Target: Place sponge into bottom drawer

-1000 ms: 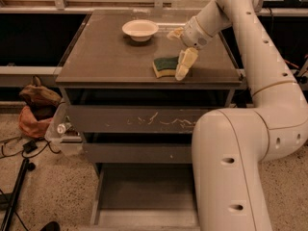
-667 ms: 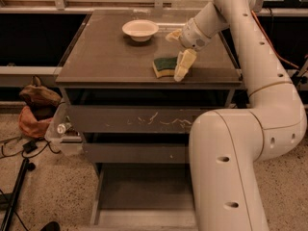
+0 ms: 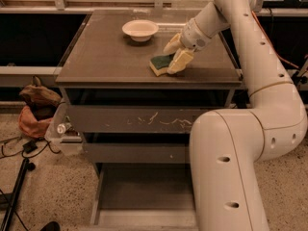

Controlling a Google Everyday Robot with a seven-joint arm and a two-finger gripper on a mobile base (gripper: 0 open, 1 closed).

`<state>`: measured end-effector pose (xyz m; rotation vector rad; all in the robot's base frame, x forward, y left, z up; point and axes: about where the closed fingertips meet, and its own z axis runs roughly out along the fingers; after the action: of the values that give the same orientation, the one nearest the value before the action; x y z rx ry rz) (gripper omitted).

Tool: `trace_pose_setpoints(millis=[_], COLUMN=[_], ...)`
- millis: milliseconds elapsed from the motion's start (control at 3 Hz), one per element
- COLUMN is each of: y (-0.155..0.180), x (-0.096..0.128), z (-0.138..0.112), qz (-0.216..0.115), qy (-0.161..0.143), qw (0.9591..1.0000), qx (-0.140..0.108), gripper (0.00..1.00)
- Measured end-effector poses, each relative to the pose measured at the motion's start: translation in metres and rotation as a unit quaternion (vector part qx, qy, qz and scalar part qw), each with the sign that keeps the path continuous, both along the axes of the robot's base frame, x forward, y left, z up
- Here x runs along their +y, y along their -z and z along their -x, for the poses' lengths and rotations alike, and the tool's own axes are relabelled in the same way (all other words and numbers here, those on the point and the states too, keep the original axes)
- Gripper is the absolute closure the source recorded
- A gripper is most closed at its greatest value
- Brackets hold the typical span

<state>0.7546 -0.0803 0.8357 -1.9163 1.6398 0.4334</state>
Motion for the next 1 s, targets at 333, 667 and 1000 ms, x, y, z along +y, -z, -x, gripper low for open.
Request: trace_pose_setpoints(millis=[333, 667, 1000], y=[0.0000, -0.0014, -0.0029], x=[0.0000, 0.0032, 0.0064], z=[0.0000, -0.0061, -0.0096], qz=[0.000, -0.006, -0.009], qy=[0.000, 0.004, 0.005], qw=[1.0000, 0.9999, 0.9998], qx=[0.000, -0.010, -0.019], gripper=[0.65, 0.88, 1.00])
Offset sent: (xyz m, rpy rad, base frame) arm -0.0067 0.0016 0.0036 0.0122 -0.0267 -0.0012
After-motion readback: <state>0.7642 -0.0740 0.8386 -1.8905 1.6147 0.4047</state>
